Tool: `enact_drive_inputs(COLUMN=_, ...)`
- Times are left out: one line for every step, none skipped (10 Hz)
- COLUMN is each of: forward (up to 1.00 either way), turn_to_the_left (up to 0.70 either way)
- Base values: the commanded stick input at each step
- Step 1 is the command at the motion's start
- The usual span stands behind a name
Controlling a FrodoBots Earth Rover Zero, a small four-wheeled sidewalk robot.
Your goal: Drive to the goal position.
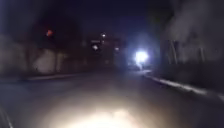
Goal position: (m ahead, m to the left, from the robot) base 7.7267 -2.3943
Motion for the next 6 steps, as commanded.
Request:
enact_drive_inputs(forward=0.7, turn_to_the_left=-0.03)
enact_drive_inputs(forward=0.7, turn_to_the_left=-0.09)
enact_drive_inputs(forward=0.7, turn_to_the_left=-0.16)
enact_drive_inputs(forward=0.7, turn_to_the_left=-0.22)
enact_drive_inputs(forward=0.7, turn_to_the_left=-0.29)
enact_drive_inputs(forward=0.7, turn_to_the_left=-0.19)
